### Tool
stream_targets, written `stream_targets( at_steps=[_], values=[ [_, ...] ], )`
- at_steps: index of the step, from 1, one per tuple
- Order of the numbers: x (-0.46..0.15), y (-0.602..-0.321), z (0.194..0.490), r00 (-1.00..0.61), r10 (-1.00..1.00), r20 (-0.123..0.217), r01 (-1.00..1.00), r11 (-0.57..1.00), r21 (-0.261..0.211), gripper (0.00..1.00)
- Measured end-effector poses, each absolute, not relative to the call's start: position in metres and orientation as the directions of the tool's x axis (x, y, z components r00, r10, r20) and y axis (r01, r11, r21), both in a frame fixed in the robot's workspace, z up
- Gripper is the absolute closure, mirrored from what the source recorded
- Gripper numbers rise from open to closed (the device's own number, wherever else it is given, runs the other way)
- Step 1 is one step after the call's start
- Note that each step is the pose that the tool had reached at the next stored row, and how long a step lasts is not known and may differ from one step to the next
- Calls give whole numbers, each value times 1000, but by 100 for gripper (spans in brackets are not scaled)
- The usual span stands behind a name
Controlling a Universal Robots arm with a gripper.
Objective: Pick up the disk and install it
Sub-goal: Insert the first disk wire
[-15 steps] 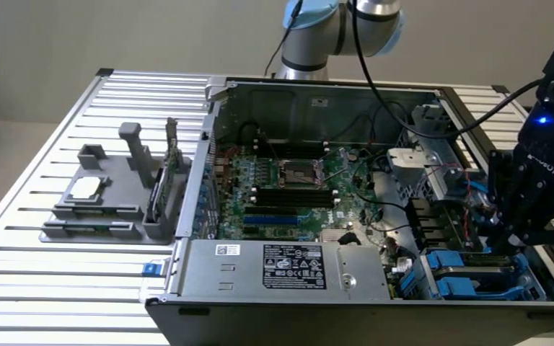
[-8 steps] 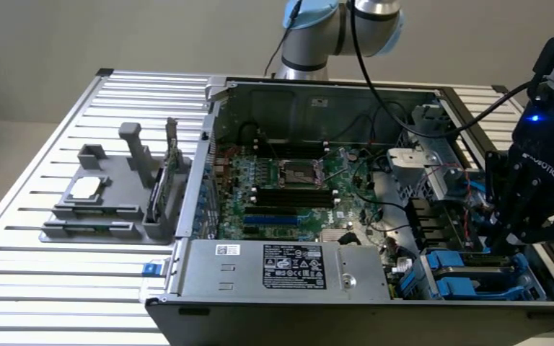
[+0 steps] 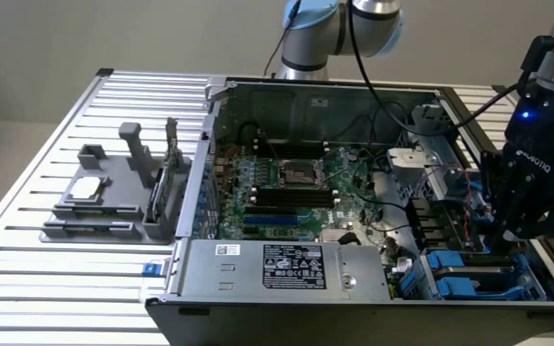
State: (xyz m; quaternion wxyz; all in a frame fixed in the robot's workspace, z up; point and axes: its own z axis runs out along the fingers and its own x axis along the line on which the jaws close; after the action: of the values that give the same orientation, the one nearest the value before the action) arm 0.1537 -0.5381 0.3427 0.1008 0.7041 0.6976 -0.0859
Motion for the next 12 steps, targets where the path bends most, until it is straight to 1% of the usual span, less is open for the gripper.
stream_targets(
  at_steps=[4,12],
  values=[
    [154,-535,342,12,960,-279,1000,-6,22,84],
    [154,-535,342,12,959,-282,1000,-6,22,84]
  ],
)
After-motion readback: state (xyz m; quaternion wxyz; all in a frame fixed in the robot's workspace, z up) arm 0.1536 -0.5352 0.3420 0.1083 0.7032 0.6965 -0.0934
